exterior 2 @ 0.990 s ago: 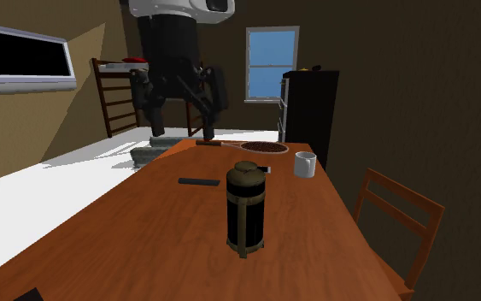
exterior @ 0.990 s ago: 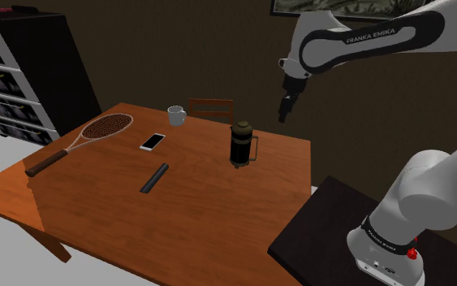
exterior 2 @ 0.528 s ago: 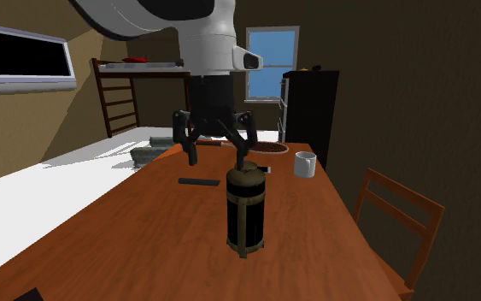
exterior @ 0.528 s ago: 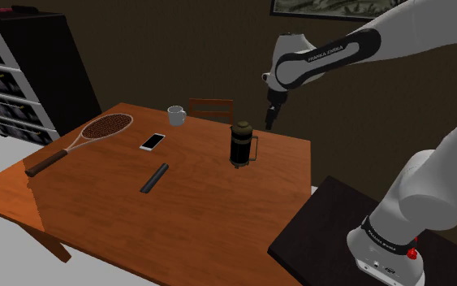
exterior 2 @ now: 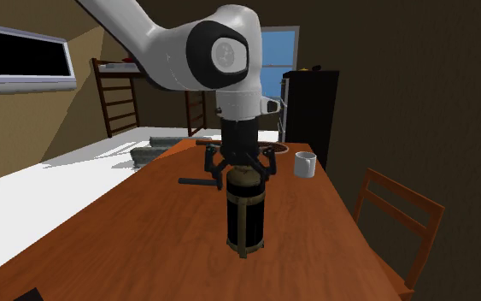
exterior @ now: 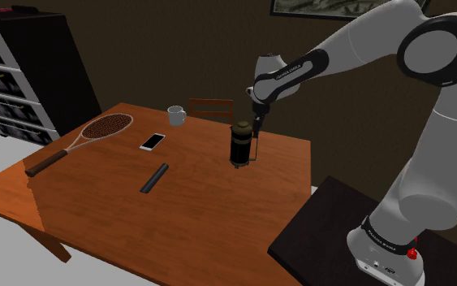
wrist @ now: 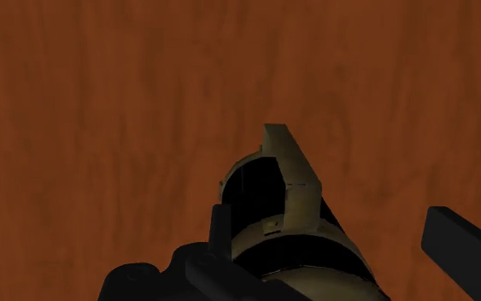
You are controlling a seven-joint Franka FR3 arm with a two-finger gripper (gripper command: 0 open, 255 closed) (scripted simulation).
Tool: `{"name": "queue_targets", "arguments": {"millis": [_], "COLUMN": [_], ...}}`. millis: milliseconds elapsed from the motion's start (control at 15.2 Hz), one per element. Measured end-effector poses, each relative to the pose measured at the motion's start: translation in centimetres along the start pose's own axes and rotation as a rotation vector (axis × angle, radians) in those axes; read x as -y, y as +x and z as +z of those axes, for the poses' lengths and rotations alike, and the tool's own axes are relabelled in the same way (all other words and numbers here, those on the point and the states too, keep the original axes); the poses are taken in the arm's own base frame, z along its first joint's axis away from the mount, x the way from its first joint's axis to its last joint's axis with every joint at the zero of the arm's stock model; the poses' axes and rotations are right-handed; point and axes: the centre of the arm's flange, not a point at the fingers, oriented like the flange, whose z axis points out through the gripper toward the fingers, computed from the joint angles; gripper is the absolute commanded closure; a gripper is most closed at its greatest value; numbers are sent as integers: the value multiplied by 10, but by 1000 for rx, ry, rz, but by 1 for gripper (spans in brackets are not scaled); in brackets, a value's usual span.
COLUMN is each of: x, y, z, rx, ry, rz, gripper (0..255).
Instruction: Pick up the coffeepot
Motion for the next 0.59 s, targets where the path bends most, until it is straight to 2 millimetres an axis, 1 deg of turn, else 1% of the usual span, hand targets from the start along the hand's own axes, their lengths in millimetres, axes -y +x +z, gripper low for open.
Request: {"name": "queue_targets", "arguments": {"millis": [330,462,528,594], "x": [-3,-3,-3,-3], "y": [5,3,4,4], "z": [27,40,43,45], "rx": [2,2,2,2], "ry": [0,0,0,0], "rz": [-10,-10,-10,-10], "gripper": [0,0,0,255]}}
